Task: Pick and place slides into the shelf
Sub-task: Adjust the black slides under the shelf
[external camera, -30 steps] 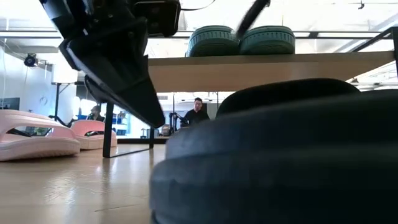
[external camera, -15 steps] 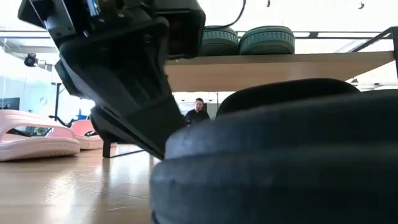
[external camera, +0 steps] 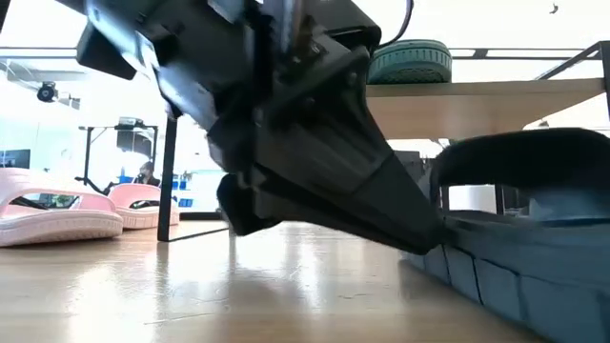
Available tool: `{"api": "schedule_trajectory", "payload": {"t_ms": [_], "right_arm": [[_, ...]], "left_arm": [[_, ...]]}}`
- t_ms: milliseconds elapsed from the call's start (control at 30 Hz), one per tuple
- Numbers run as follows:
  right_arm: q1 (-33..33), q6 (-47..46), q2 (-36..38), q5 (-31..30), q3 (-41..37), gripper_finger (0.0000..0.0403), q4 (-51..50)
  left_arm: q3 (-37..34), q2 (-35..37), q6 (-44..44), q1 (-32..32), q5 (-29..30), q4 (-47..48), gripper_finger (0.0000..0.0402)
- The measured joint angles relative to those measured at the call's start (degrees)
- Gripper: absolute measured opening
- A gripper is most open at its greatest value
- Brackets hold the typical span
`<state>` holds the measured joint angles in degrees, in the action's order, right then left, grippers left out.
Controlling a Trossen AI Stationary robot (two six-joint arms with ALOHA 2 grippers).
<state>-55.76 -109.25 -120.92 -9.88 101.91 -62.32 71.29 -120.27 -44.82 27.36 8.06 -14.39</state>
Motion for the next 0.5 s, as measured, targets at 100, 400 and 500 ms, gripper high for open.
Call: {"api": "schedule_trajectory", "payload": {"t_ms": [100, 400, 500], "right_arm": [[-0.21, -0.66, 0.00, -0.01, -0.02, 0.0038, 2.14], [-0.21, -1.74, -0.40, -0.22, -1.66, 0.0038, 7.41], [-0.10, -1.92, -2.18, -0.21, -2.05, 0.0038, 7.45]], "left_arm": [[0.01, 0.46, 0.75, -0.45, -0.13, 0.55, 0.0015], [-0.22, 1.21, 0.52, 1.38, -3.07, 7.66, 0.0015], [-0.19, 1.22, 0.48, 2.56, -3.27, 7.58, 0.0015]]}}
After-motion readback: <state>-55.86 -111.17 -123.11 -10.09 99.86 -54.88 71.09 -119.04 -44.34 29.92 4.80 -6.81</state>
